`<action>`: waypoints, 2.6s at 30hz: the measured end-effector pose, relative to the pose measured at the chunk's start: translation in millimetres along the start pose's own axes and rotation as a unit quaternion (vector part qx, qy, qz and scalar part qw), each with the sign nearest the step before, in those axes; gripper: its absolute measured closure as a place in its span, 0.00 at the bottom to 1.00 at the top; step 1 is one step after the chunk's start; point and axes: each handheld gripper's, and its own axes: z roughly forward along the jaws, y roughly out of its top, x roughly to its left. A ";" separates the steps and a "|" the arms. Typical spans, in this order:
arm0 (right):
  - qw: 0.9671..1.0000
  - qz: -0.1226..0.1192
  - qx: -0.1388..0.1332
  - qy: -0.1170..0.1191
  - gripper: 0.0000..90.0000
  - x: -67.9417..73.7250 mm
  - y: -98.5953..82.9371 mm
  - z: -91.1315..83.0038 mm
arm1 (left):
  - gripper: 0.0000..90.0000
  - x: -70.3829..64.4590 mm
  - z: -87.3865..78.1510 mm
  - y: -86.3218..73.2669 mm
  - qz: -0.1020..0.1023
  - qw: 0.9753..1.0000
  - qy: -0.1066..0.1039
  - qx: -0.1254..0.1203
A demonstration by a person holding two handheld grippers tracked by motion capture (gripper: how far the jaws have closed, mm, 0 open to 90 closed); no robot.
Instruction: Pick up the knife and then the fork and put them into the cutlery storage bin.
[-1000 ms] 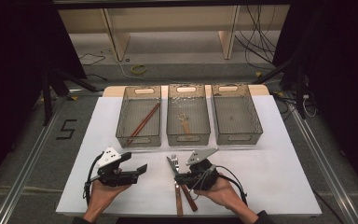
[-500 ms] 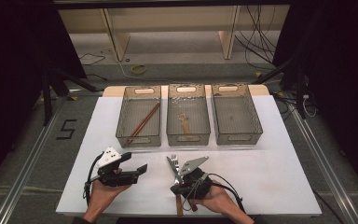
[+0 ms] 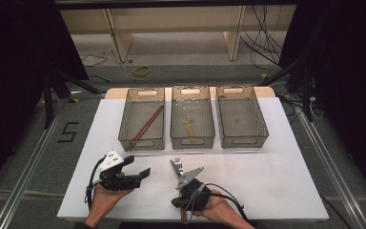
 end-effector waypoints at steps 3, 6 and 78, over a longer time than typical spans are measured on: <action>1.000 -0.012 0.012 -0.002 1.00 1.6 -1.1 2.3 | 0.20 -0.2 -0.4 0.0 0.003 1.000 0.000 0.001; 1.000 -0.014 0.019 -0.005 1.00 3.8 -0.7 1.9 | 0.20 -0.3 -0.3 0.0 0.003 1.000 -0.001 0.002; 0.988 0.007 0.109 -0.108 0.59 -84.4 -7.6 -58.6 | 0.20 -0.8 0.8 -1.3 0.005 1.000 0.000 0.003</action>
